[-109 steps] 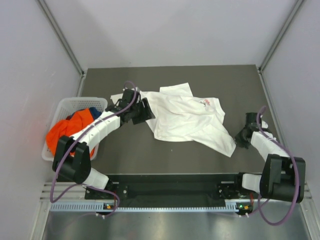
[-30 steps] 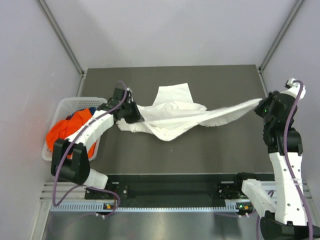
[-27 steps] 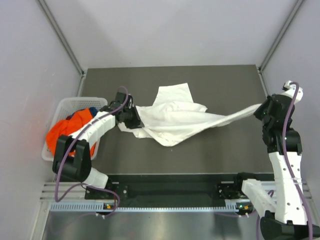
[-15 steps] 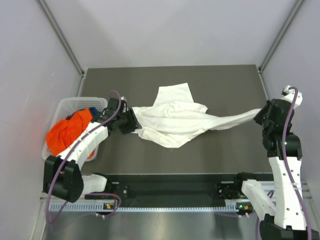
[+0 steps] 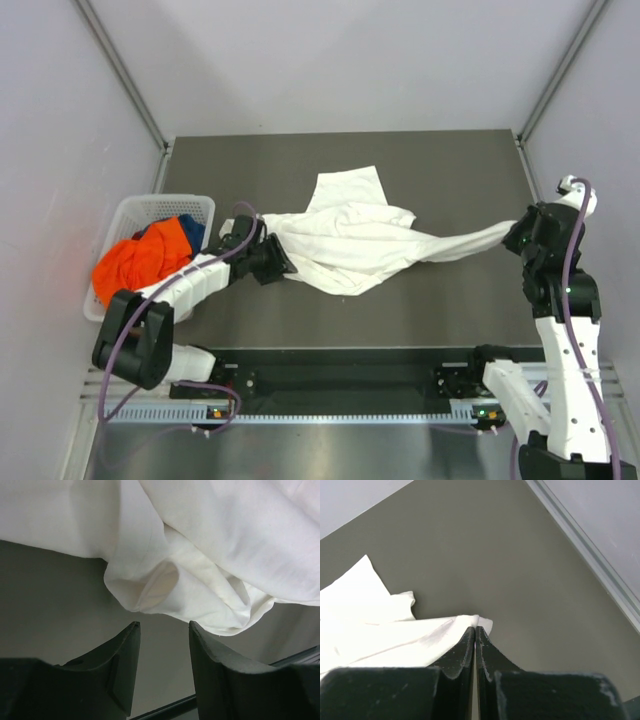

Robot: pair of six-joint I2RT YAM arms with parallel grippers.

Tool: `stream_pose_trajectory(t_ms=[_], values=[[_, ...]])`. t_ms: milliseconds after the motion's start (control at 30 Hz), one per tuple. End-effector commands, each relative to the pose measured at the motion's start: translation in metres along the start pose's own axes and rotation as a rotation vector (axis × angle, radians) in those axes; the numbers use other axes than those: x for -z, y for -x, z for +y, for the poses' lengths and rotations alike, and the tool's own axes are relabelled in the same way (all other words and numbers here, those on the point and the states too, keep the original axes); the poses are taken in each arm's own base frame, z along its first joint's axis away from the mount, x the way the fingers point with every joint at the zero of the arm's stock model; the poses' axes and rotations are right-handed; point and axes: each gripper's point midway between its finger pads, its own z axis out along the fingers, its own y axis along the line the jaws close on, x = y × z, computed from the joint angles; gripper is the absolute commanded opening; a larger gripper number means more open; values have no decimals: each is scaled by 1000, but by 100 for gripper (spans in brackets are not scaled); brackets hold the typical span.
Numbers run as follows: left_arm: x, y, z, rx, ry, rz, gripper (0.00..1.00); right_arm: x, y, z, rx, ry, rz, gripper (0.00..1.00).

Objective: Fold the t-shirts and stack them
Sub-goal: Flatten the tshirt out

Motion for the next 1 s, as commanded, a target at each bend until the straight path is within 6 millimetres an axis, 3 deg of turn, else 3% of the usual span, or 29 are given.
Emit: stream_pose_trajectory(t_ms=[0, 100, 200, 533, 667, 700, 767, 800, 900, 967], values=[[-8, 17, -13, 44, -40, -76, 48, 3, 10, 6, -19, 34, -44, 0], [-10, 21, -4, 65, 2, -102, 48, 3, 11, 7, -21, 40, -47, 0], [-10, 28, -11, 72, -33, -147, 47, 2, 9, 8, -20, 41, -42, 0], [-19, 23, -6, 81, -15, -122, 41, 2, 8, 7, -21, 42, -44, 0], [-18, 26, -8, 78, -16, -136, 33, 0, 5, 8, -24, 46, -38, 0], [-18, 27, -8, 77, -17, -137, 23, 0, 5, 8, -26, 48, -37, 0], [-18, 28, -9, 76, -19, -138, 13, -1, 5, 8, -27, 46, -38, 0], [-18, 29, -11, 76, -21, -136, 3, -1, 4, 8, -25, 47, -36, 0], [-15, 29, -12, 68, -3, -116, 0, -2, 3, 7, -25, 39, -33, 0], [-2, 44, -27, 46, -12, -145, 0, -5, 5, 7, -35, 25, -34, 0]])
